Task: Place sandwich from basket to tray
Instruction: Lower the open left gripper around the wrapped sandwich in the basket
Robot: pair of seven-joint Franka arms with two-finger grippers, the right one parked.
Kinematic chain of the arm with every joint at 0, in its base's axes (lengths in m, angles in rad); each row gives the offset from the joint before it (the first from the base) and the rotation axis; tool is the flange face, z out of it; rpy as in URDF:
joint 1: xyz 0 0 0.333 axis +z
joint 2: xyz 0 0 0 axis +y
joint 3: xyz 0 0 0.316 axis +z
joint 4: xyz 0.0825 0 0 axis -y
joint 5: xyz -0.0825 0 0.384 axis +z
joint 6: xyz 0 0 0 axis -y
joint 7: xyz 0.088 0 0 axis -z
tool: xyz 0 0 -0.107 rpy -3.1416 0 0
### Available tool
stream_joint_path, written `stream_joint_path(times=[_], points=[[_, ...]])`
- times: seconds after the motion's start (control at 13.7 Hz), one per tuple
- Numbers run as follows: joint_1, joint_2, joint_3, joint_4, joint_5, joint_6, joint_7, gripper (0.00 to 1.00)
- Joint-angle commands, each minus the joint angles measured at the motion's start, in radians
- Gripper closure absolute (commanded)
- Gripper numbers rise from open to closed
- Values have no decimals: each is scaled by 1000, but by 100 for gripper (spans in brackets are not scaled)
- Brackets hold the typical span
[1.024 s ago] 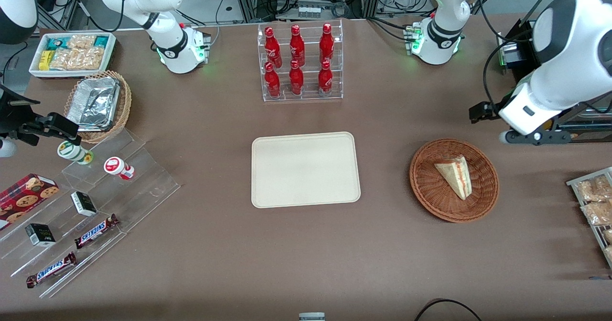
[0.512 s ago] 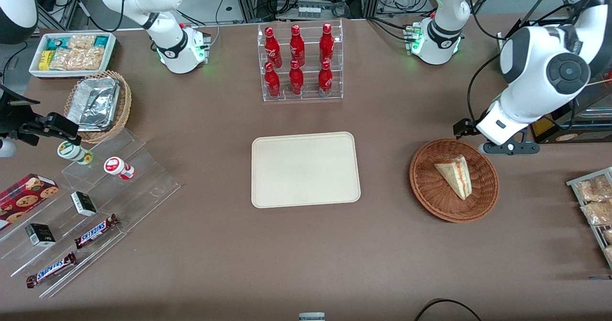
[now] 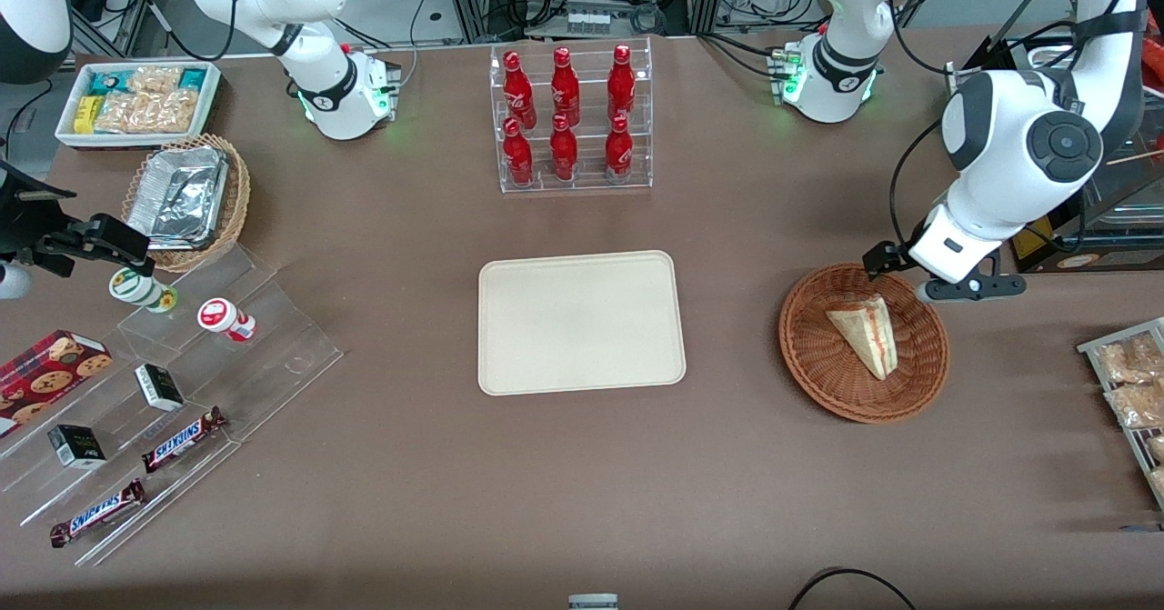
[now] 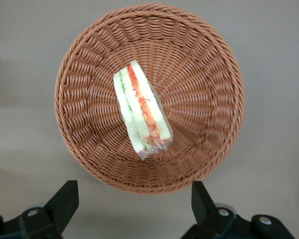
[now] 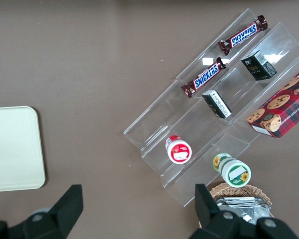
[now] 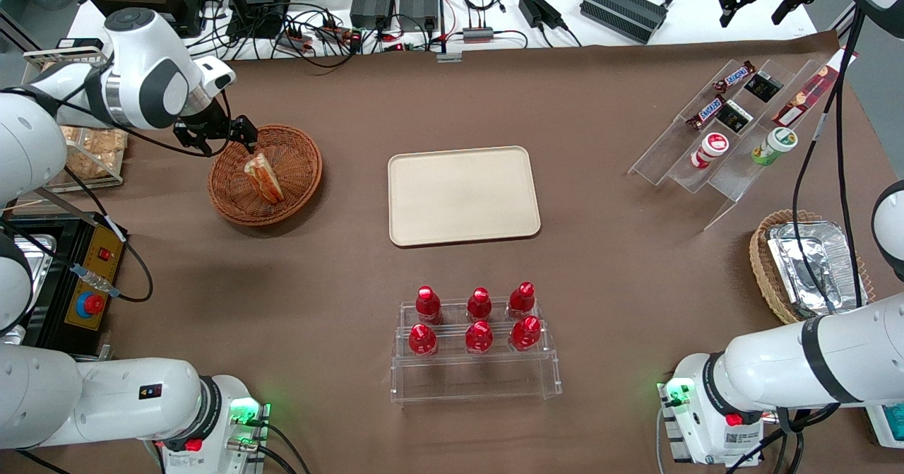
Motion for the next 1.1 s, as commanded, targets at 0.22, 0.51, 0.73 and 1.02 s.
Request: stream_joint_path(times=[0.22,0.51,0.73,1.02], points=[[8,32,-10,-87,1,180,-336,0],[10,74,-10,-80,-30,207,-405,0],[5,121,-11,-43,-44,204,-433,0],[1,192,-14,64,-42,139,-438,0]])
